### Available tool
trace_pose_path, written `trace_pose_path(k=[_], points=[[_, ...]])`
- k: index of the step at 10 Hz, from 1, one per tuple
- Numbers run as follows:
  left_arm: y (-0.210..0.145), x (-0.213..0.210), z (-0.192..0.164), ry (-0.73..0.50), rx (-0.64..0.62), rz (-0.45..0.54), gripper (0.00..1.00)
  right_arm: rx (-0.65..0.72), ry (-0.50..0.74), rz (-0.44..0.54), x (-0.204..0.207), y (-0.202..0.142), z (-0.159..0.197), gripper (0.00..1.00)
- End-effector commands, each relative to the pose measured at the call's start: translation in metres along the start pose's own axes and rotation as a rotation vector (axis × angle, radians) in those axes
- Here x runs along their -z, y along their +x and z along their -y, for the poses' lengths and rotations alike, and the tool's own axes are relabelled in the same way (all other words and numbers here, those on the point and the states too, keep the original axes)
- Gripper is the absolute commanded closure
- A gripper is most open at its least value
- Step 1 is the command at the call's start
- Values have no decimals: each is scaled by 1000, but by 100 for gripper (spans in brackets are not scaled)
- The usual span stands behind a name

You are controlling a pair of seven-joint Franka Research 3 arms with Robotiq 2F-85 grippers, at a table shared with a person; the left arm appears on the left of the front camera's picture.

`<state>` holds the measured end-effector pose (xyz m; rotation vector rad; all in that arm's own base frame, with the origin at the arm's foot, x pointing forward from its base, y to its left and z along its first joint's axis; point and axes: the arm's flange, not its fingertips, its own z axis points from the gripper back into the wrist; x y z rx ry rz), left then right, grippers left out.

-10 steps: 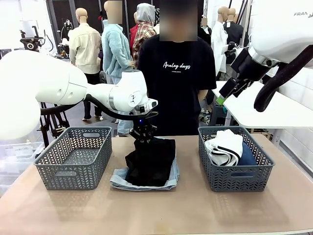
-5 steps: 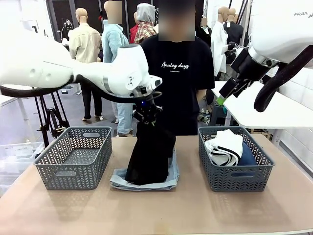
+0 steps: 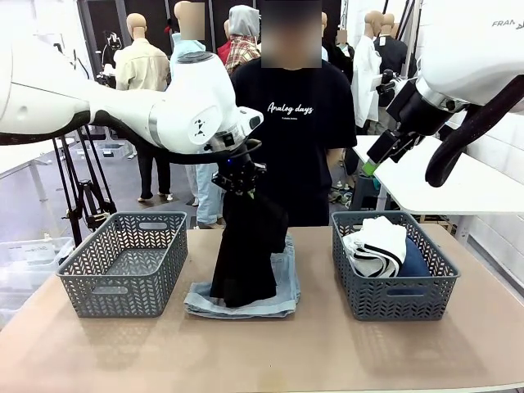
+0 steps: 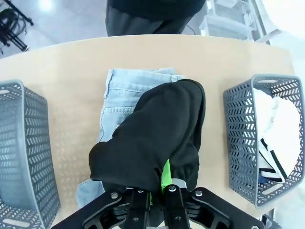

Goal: Sort the tops and bottoms.
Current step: Lift clothes from the center of the table with your left hand.

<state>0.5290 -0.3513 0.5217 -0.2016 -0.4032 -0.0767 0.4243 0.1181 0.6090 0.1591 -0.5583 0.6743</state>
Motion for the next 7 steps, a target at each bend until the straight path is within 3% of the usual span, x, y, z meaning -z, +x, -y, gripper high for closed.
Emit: trace_pose_path(k=[1,4,5,7], points=[[5,3,-3,17,-23,-19,100,-1,10,-1,2,-2,0,0],[-1,4,0,2,-1,-10,100,-1,10,-1,2,-2,0,0],[3,-15,8,47,68,-39,100,-1,10,-1,2,-2,0,0],[5,-73,29,129,173,17,100,-1,10,-1,2,-2,0,0]])
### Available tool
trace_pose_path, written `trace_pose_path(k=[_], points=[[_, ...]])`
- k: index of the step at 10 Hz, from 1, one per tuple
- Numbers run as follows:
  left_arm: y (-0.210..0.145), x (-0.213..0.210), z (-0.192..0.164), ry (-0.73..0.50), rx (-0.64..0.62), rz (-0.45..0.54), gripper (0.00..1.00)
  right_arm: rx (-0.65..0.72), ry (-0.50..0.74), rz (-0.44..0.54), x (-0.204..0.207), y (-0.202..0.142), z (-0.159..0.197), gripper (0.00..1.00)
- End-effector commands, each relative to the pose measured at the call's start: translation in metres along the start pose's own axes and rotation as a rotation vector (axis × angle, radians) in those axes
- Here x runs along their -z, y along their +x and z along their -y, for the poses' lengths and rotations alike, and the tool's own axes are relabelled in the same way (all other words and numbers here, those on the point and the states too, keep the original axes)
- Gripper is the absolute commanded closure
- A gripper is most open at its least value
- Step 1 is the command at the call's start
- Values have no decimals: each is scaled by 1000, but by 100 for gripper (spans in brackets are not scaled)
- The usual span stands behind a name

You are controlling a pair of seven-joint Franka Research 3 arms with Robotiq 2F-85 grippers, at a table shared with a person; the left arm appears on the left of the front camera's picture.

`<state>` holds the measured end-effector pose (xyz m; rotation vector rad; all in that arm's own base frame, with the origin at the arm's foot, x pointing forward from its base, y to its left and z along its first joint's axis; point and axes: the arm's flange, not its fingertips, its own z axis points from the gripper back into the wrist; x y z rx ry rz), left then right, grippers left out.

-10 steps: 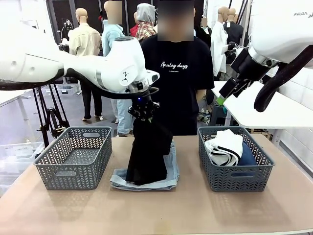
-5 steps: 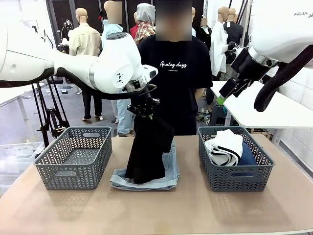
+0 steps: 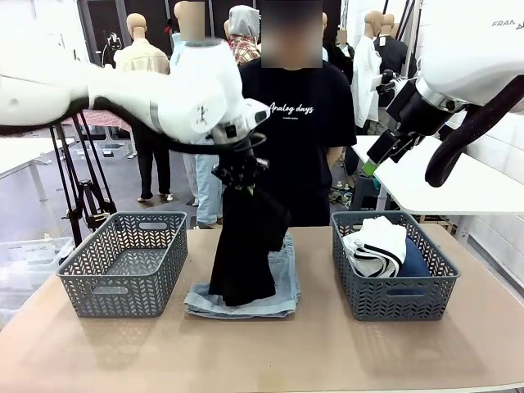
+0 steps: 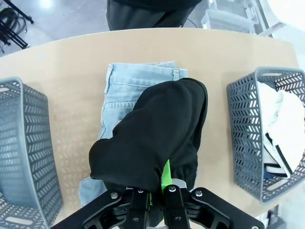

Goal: Sort the tops and bottoms.
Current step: Lift clothes from the center of the table with your left hand.

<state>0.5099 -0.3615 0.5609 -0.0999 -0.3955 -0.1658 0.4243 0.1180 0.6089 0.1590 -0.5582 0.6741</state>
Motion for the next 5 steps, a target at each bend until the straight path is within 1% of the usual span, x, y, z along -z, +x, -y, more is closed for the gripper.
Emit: trace_pose_path(k=[1,2,5], points=[[5,-54,11,62,73,63,100,-2,10,0,2,-2,0,0],[3,-68,12,60,73,93,100,-2,10,0,2,-2,0,0],[-10,-88,17,-12,80,151,100,-2,10,0,2,-2,0,0]])
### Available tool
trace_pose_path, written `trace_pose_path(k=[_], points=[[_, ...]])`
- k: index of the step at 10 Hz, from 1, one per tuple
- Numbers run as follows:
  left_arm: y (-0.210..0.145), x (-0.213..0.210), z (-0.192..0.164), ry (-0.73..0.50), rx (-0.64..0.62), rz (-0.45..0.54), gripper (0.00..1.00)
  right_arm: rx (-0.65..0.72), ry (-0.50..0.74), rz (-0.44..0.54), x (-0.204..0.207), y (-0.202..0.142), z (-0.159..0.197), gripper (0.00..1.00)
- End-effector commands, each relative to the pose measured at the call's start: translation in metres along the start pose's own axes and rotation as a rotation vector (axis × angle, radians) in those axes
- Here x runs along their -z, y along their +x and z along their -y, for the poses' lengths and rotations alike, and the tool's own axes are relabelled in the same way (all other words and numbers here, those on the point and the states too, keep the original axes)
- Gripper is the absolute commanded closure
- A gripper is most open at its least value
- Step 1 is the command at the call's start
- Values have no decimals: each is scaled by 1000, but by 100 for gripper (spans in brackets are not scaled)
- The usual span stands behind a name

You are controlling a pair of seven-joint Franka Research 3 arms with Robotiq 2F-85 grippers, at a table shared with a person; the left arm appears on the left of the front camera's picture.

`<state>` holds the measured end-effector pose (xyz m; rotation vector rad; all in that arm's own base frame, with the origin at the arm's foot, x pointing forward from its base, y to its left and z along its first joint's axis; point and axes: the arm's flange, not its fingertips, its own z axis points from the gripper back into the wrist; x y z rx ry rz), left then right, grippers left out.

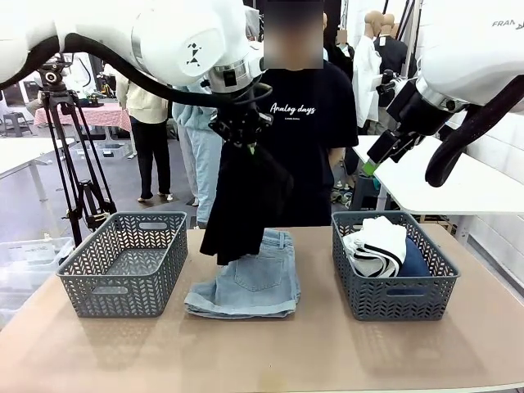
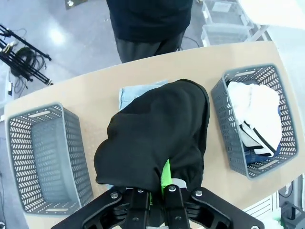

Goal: Sort the tops and bottoms.
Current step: Lift clothes from the center of the table with your left hand.

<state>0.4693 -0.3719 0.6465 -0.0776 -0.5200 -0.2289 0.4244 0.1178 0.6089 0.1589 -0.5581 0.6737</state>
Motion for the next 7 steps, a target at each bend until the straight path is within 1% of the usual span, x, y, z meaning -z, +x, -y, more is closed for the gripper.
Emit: trace_pose_path(k=[1,2,7], points=[[-11,3,-5,-42,2,46,100,-2,10,0,2,-2,0,0],[0,0,0,0,0,0,100,-2,10,0,2,-2,0,0],[0,0,0,0,0,0,100,-2,10,0,2,-2,0,0]])
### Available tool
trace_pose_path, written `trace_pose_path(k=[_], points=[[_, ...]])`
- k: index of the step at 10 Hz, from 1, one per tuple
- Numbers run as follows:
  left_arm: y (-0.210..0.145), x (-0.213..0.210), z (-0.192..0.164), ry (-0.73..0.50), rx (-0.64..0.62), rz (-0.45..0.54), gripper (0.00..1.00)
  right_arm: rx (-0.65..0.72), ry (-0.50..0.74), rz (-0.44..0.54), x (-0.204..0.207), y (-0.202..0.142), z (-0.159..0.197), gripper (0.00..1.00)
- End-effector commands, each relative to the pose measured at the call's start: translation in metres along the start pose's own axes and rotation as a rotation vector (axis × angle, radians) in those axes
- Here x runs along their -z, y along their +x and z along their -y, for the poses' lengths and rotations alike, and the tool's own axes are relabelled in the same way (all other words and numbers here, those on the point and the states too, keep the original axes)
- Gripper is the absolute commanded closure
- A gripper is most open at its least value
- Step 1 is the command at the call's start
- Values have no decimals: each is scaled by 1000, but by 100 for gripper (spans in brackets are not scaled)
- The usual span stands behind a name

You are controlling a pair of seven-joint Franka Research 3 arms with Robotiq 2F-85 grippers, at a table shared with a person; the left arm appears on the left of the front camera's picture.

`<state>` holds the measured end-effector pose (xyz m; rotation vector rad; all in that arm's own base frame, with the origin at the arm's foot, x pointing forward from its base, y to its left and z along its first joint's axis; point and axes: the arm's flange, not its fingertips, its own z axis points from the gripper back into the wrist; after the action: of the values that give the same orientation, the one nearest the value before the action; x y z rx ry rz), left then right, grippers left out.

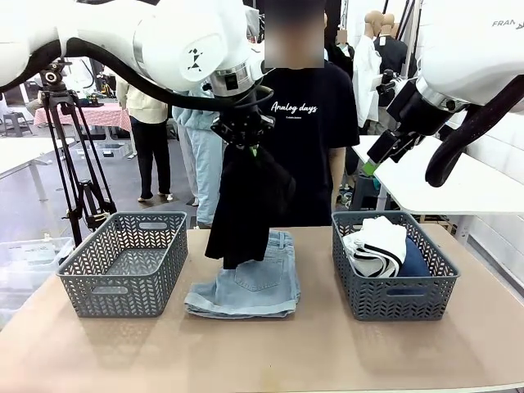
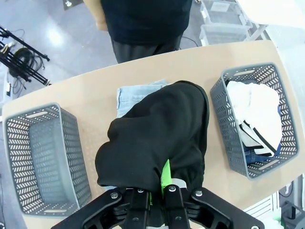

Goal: Sort the tops and bottoms.
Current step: Lift clothes from the center of the table with your left hand, then sort the clothes according to human instructions.

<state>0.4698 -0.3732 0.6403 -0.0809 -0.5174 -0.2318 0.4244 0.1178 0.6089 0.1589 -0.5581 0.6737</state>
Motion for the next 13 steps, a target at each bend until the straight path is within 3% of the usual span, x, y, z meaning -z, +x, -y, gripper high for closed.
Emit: trace_pose_path(k=[1,13], points=[[2,-6,-1,4,-2,2,100,-2,10,0,2,-2,0,0],[2,-6,-1,4,-2,2,100,-2,10,0,2,-2,0,0]])
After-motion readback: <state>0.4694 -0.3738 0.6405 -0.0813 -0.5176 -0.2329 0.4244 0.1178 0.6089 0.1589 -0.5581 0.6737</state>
